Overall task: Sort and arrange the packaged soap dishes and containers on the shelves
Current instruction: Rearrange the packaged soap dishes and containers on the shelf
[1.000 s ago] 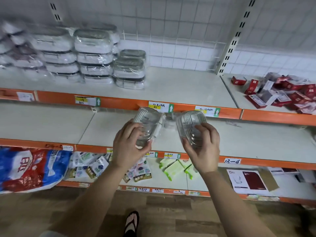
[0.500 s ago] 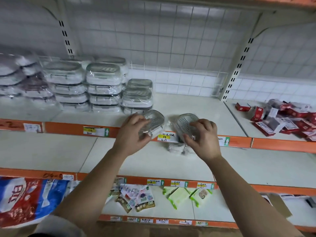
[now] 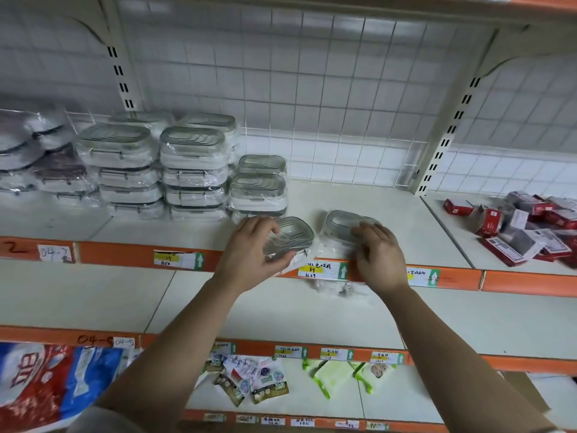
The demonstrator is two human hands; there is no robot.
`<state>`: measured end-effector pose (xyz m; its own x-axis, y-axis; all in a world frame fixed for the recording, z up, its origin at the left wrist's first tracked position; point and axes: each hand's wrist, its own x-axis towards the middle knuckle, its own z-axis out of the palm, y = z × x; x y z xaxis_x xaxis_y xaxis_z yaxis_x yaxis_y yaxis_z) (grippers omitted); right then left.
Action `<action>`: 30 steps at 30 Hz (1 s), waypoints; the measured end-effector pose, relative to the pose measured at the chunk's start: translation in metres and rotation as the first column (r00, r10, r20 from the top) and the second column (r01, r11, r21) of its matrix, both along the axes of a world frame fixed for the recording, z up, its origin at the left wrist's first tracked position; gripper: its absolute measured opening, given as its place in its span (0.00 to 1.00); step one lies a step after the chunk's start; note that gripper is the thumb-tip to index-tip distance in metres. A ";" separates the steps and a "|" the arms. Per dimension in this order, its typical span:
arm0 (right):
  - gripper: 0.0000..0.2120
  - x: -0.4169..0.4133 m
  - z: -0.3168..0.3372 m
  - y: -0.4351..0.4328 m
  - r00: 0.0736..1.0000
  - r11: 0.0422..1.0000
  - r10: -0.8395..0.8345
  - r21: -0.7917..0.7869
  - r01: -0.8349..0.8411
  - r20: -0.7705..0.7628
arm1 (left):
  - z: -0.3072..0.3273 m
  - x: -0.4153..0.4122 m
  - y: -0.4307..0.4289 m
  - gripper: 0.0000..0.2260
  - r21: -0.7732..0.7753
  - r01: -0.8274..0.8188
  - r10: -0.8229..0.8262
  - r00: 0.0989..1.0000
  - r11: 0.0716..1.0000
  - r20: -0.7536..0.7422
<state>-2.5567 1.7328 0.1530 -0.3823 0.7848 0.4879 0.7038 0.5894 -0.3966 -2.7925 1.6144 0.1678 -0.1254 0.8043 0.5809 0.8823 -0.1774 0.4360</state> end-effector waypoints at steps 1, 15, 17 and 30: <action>0.15 -0.001 0.001 0.001 1.000 1.000 -0.004 -0.002 0.004 -0.011 | 0.002 -0.002 -0.001 0.21 0.027 0.017 -0.017 1.000 0.999 -0.016; 0.10 -0.031 0.003 0.020 1.000 0.999 -0.007 -0.044 0.006 -0.018 | 0.061 -0.048 0.047 0.23 -0.018 -0.118 0.114 0.980 0.993 -0.166; 0.10 -0.035 0.003 0.023 1.000 0.999 -0.011 -0.051 0.010 -0.021 | 0.064 -0.053 0.054 0.22 -0.057 -0.129 0.115 0.974 0.990 -0.197; 0.12 -0.069 0.001 0.051 0.999 0.997 -0.025 -0.067 0.024 -0.025 | 0.081 -0.063 0.086 0.33 -0.255 -0.151 0.085 0.964 0.955 -0.251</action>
